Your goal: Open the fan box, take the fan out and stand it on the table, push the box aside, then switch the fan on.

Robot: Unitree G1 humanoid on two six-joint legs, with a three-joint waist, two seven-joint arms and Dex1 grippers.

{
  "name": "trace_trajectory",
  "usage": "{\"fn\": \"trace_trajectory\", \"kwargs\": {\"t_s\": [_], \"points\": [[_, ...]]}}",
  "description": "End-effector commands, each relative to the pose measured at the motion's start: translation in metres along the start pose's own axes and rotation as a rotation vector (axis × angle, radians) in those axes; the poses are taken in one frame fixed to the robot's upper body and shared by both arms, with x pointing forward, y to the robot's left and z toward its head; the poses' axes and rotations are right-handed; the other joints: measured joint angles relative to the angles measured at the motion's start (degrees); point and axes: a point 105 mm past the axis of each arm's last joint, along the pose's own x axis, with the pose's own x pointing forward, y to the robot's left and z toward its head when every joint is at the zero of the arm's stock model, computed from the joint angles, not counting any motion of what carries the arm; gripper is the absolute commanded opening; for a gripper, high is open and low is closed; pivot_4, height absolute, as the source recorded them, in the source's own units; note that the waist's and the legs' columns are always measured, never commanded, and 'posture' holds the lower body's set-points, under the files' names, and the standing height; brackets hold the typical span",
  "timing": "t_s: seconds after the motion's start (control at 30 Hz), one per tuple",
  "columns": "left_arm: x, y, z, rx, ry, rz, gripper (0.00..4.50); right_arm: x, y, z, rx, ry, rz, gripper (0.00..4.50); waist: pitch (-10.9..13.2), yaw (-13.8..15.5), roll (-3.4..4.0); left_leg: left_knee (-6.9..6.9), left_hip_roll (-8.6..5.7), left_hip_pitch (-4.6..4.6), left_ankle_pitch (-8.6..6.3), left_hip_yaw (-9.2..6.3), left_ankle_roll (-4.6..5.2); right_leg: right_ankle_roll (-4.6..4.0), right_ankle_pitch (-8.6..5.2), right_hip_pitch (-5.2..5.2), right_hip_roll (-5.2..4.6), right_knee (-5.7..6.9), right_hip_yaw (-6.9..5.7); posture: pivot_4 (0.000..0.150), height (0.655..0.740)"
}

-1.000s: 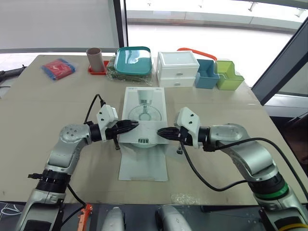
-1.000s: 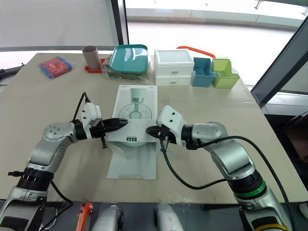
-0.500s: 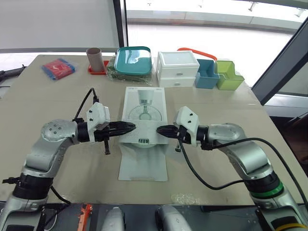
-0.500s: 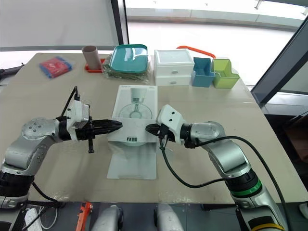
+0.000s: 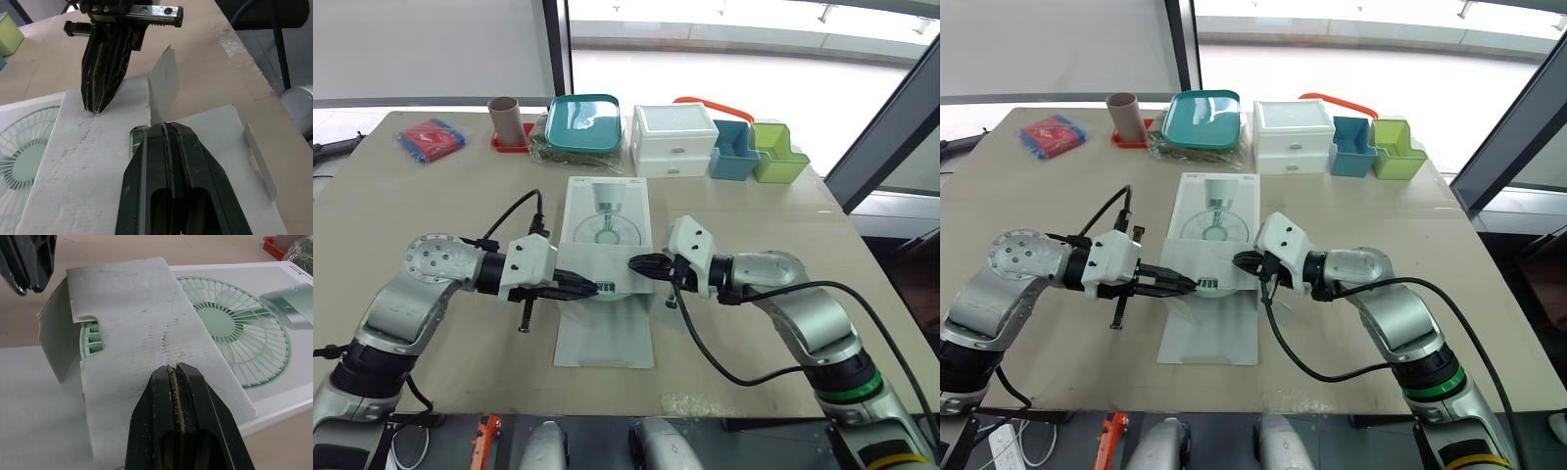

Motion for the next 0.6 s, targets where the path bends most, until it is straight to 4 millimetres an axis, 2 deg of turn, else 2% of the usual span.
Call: {"fn": "trace_trajectory", "kwargs": {"t_s": [0.03, 0.3, 0.6], "points": [[-0.021, -0.014, 0.000, 0.024, 0.092, -0.113, 0.19, 0.000, 0.002, 0.005, -0.022, -0.017, -0.004, 0.06, 0.0, 0.0, 0.01, 0.00, 0.01, 0.00, 0.00, 0.00, 0.00, 0.00, 0.00, -0.01, 0.01, 0.00, 0.00, 0.150, 0.7400], [-0.046, -0.013, -0.002, 0.037, 0.187, -0.136, 0.19, 0.005, 0.001, 0.005, -0.025, -0.025, 0.001, 0.06, 0.0, 0.0, 0.02, 0.00, 0.03, 0.01, 0.00, 0.01, 0.00, -0.03, 0.00, 0.00, 0.03, 0.00, 0.00, 0.150, 0.7400], [-0.061, -0.008, -0.013, 0.046, 0.290, -0.145, 0.19, 0.008, 0.003, 0.004, -0.027, -0.026, 0.003, 0.06, 0.0, -0.1, 0.03, 0.00, 0.03, 0.00, 0.00, 0.01, 0.01, -0.03, -0.01, -0.02, 0.04, 0.01, -0.01, 0.150, 0.7400]]}}
